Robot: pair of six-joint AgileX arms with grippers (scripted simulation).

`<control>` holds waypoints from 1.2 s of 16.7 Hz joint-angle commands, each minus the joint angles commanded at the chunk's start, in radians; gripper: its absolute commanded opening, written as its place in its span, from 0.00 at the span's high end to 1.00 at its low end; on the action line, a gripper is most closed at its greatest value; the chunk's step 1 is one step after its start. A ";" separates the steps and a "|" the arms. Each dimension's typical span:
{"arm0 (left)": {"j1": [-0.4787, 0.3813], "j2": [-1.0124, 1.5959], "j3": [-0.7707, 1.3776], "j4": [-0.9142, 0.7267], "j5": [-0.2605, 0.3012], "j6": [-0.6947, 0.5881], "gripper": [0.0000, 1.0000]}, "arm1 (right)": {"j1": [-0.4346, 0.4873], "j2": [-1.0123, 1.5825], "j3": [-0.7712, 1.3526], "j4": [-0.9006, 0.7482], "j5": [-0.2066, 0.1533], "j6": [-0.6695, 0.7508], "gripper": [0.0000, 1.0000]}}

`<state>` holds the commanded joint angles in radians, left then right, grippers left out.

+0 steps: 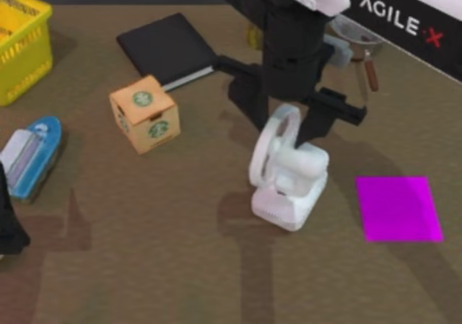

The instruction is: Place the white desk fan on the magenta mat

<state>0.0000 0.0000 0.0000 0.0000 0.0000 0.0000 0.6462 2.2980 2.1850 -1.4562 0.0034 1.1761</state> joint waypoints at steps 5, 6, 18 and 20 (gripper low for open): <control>0.000 0.000 0.000 0.000 0.000 0.000 0.00 | 0.000 0.000 0.000 0.000 0.000 0.000 1.00; 0.000 0.000 0.000 0.000 0.000 0.000 0.00 | 0.000 0.000 0.000 0.000 0.000 0.000 1.00; 0.000 0.000 0.000 0.000 0.000 0.000 0.00 | 0.003 0.070 0.275 -0.199 0.002 0.006 1.00; 0.000 0.000 0.000 0.000 0.000 0.000 0.00 | 0.005 0.087 0.348 -0.255 0.002 0.002 1.00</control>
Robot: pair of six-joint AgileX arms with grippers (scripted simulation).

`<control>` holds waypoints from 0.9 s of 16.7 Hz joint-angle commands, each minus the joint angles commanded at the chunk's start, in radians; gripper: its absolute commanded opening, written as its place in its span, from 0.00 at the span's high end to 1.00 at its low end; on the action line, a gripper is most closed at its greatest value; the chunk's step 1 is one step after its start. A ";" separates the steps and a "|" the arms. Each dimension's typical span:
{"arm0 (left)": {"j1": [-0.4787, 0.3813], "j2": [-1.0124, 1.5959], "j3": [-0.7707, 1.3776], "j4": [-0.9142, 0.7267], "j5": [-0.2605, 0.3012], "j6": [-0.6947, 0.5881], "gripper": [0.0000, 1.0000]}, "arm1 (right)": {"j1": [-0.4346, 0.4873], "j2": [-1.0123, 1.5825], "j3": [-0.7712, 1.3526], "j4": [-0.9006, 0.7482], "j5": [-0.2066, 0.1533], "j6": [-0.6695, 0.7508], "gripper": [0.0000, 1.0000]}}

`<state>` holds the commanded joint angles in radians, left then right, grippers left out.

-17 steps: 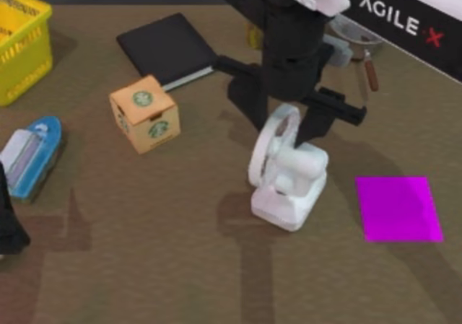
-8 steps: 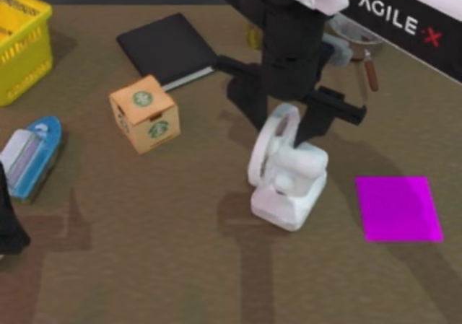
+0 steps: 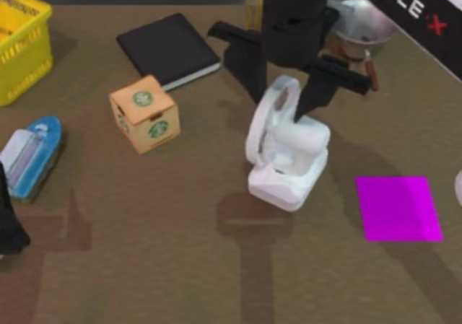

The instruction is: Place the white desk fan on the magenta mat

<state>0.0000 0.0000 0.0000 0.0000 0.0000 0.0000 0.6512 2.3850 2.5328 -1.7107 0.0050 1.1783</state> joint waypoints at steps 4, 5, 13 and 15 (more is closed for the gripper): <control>0.000 0.000 0.000 0.000 0.000 0.000 0.00 | 0.000 0.007 0.031 -0.027 0.000 -0.002 1.00; 0.000 0.000 0.000 0.000 0.000 0.000 0.00 | 0.000 0.007 0.031 -0.027 0.000 -0.002 1.00; 0.000 0.000 0.000 0.000 0.000 0.000 0.00 | -0.030 -0.046 -0.063 -0.052 -0.040 -0.216 1.00; 0.000 0.000 0.000 0.000 0.000 0.000 0.00 | -0.048 -0.079 -0.120 -0.063 -0.061 -0.370 1.00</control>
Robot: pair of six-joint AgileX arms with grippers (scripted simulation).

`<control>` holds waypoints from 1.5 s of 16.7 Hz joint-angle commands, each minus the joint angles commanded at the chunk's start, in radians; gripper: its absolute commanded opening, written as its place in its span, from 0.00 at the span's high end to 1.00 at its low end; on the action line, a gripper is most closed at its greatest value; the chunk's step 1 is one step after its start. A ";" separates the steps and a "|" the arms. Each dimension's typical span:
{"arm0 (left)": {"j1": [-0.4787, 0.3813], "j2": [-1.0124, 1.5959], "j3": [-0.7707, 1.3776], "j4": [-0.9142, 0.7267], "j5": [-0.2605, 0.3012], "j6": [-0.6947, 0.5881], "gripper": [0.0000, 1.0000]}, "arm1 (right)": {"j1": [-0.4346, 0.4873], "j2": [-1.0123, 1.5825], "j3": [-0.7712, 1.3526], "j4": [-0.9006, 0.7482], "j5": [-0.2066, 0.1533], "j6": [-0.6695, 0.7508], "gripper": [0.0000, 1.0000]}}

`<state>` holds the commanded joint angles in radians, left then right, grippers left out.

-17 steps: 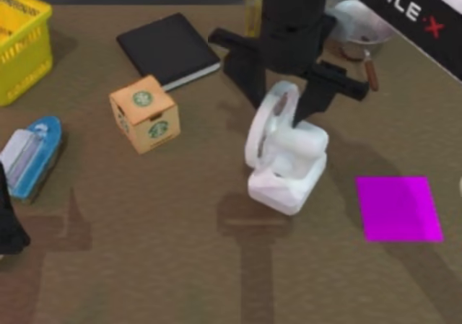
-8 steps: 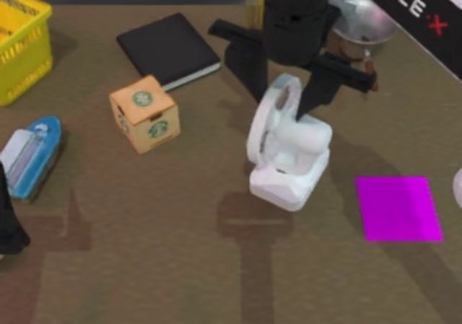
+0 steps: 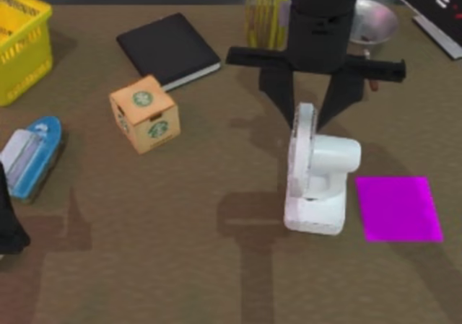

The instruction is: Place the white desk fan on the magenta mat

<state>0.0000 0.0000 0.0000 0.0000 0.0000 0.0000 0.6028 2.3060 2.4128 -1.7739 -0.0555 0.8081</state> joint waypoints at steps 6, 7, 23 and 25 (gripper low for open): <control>0.000 0.000 0.000 0.000 0.000 0.000 0.00 | -0.079 -0.155 -0.221 0.029 -0.045 -0.660 1.00; 0.000 0.000 0.000 0.000 0.000 0.000 0.00 | -0.094 -0.186 -0.263 0.044 -0.049 -0.781 1.00; 0.000 0.000 0.000 0.000 0.000 0.000 0.00 | -0.285 -0.498 -0.781 0.339 0.044 -2.077 1.00; 0.000 0.000 0.000 0.000 0.000 0.000 0.00 | -0.286 -0.499 -0.784 0.341 0.045 -2.083 1.00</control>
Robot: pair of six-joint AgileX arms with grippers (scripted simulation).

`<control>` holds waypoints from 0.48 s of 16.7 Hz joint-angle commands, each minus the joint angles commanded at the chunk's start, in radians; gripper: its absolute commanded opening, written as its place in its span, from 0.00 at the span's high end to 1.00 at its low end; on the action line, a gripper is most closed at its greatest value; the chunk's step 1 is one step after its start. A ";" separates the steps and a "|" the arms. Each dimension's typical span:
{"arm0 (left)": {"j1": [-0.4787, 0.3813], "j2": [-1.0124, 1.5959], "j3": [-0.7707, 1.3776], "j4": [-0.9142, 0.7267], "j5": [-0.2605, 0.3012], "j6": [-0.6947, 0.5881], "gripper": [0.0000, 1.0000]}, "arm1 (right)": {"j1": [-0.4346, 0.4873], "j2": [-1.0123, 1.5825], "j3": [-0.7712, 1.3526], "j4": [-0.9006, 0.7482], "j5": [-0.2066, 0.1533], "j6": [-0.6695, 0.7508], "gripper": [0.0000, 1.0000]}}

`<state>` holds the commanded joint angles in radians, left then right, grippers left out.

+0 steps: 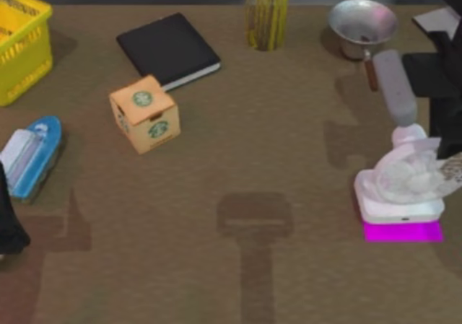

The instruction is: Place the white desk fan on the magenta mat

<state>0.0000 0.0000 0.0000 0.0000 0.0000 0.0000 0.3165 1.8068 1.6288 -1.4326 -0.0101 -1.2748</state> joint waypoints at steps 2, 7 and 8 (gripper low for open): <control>0.000 0.000 0.000 0.000 0.000 0.000 0.00 | 0.000 0.000 0.000 0.000 0.000 0.000 1.00; 0.000 0.000 0.000 0.000 0.000 0.000 0.00 | -0.001 0.005 -0.071 0.075 0.001 0.007 1.00; 0.000 0.000 0.000 0.000 0.000 0.000 0.00 | 0.000 0.005 -0.100 0.106 0.001 0.005 1.00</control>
<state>0.0000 0.0000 0.0000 0.0000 0.0000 0.0000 0.3166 1.8120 1.5285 -1.3269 -0.0096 -1.2702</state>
